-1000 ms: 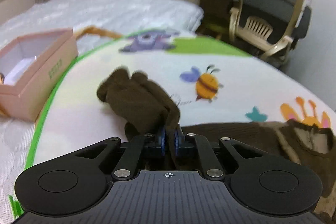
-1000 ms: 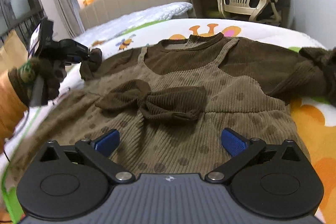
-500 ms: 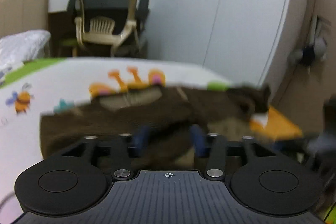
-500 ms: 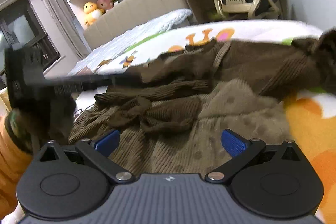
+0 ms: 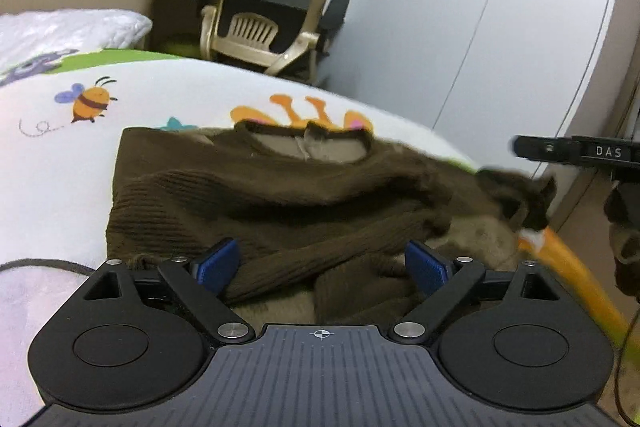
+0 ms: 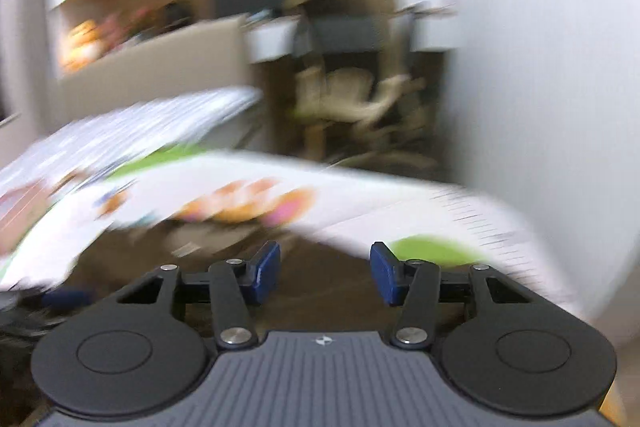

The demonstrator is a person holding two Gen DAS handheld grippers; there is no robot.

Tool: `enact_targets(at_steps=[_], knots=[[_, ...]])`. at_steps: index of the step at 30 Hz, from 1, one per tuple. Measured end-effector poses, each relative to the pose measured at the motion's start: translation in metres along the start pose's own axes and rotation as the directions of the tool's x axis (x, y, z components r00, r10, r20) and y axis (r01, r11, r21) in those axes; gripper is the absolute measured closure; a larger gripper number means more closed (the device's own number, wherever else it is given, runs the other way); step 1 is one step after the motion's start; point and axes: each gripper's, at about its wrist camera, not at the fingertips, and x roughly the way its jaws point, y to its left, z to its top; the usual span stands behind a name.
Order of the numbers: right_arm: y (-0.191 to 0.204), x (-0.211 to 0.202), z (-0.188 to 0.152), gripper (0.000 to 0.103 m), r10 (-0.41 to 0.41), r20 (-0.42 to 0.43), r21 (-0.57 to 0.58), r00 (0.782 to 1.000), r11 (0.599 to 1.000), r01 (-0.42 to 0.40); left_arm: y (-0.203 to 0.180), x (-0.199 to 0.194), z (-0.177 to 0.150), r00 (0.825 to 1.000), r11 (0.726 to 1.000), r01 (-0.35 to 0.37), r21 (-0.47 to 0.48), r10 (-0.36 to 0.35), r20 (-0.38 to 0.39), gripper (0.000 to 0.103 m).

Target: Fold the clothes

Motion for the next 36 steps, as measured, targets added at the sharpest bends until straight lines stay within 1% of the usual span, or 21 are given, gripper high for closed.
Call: enact_targets(at_steps=[1, 3, 5, 7, 8, 9, 11, 12, 13, 14, 15, 18, 20, 22, 24, 26, 28, 32, 34, 35, 36], knots=[[-0.010, -0.004, 0.000, 0.043, -0.066, 0.026, -0.017, 0.997, 0.998, 0.066, 0.001, 0.000, 0.000, 1.000, 1.000, 0.005, -0.007, -0.005, 0.004, 0.007], [-0.022, -0.008, -0.003, 0.040, -0.162, 0.059, -0.105, 0.985, 0.980, 0.167, 0.001, -0.001, 0.000, 1.000, 1.000, 0.013, -0.012, -0.013, 0.010, 0.007], [-0.027, -0.005, -0.008, 0.037, -0.169, 0.034, -0.167, 0.985, 0.971, 0.172, 0.000, -0.002, -0.001, 1.000, 1.000, 0.014, -0.011, -0.014, 0.017, 0.006], [-0.025, 0.003, -0.015, 0.033, -0.146, -0.026, -0.193, 0.989, 0.971, 0.138, 0.000, -0.002, -0.001, 1.000, 1.000, 0.015, -0.009, -0.014, 0.024, 0.006], [-0.024, 0.009, -0.019, 0.033, -0.150, -0.048, -0.191, 0.988, 0.972, 0.138, -0.001, -0.002, -0.002, 1.000, 1.000, 0.015, -0.008, -0.015, 0.027, 0.006], [-0.023, 0.016, -0.022, 0.032, -0.166, -0.065, -0.177, 0.984, 0.972, 0.152, -0.001, -0.002, -0.002, 1.000, 1.000, 0.015, -0.009, -0.014, 0.025, 0.005], [-0.031, 0.031, -0.027, 0.032, -0.180, -0.103, -0.070, 0.978, 0.982, 0.174, 0.000, -0.001, -0.002, 1.000, 1.000, 0.015, -0.012, -0.015, 0.019, 0.005], [-0.036, 0.039, -0.030, 0.035, -0.184, -0.122, -0.005, 0.975, 0.983, 0.184, 0.000, 0.000, -0.002, 1.000, 1.000, 0.016, -0.015, -0.016, 0.017, 0.005], [-0.041, 0.047, -0.031, 0.056, -0.171, -0.148, 0.048, 0.974, 0.982, 0.180, 0.001, 0.000, -0.002, 1.000, 1.000, 0.017, -0.018, -0.017, 0.016, 0.005], [-0.045, 0.054, -0.032, 0.069, -0.139, -0.181, 0.080, 0.974, 0.985, 0.155, 0.001, 0.000, -0.002, 1.000, 1.000, 0.018, -0.021, -0.018, 0.015, 0.005], [-0.046, 0.054, -0.030, 0.081, -0.121, -0.187, 0.079, 0.975, 0.987, 0.137, 0.001, 0.000, -0.002, 1.000, 1.000, 0.020, -0.023, -0.019, 0.015, 0.005], [-0.043, 0.038, -0.017, 0.086, -0.110, -0.143, 0.027, 0.984, 0.993, 0.115, 0.003, 0.000, -0.002, 1.000, 0.999, 0.025, -0.030, -0.024, 0.017, 0.005], [-0.037, 0.018, 0.001, 0.087, -0.101, -0.073, 0.002, 0.992, 0.995, 0.101, 0.003, -0.001, -0.002, 0.999, 0.999, 0.029, -0.035, -0.029, 0.019, 0.005], [-0.028, 0.002, 0.022, 0.087, -0.063, -0.024, -0.009, 0.998, 0.998, 0.063, 0.004, -0.001, -0.002, 0.999, 0.999, 0.031, -0.039, -0.030, 0.020, 0.005], [-0.007, -0.006, 0.042, 0.087, -0.003, 0.008, -0.042, 1.000, 0.999, 0.004, 0.004, -0.001, -0.003, 0.999, 0.999, 0.031, -0.040, -0.030, 0.020, 0.005], [0.020, -0.009, 0.057, 0.087, 0.064, 0.033, -0.091, 0.997, 0.994, -0.060, 0.003, -0.001, -0.003, 0.999, 0.999, 0.030, -0.038, -0.030, 0.022, 0.005], [0.052, -0.007, 0.071, 0.089, 0.148, 0.046, -0.140, 0.988, 0.980, -0.140, 0.003, -0.001, -0.003, 0.999, 0.999, 0.030, -0.037, -0.029, 0.023, 0.005], [0.130, 0.008, 0.088, 0.091, 0.334, 0.020, -0.246, 0.942, 0.915, -0.319, 0.004, -0.001, -0.003, 0.999, 0.999, 0.034, -0.041, -0.033, 0.024, 0.004], [0.168, 0.021, 0.089, 0.091, 0.423, -0.043, -0.290, 0.905, 0.861, -0.417, 0.005, -0.001, -0.003, 0.999, 0.998, 0.038, -0.046, -0.037, 0.025, 0.004], [0.181, 0.028, 0.089, 0.090, 0.466, -0.079, -0.290, 0.881, 0.835, -0.468, 0.005, -0.001, -0.003, 0.999, 0.998, 0.040, -0.049, -0.039, 0.025, 0.004], [0.190, 0.032, 0.089, 0.080, 0.492, -0.094, -0.283, 0.866, 0.821, -0.497, 0.005, -0.001, -0.003, 0.999, 0.998, 0.042, -0.051, -0.041, 0.026, 0.004]])
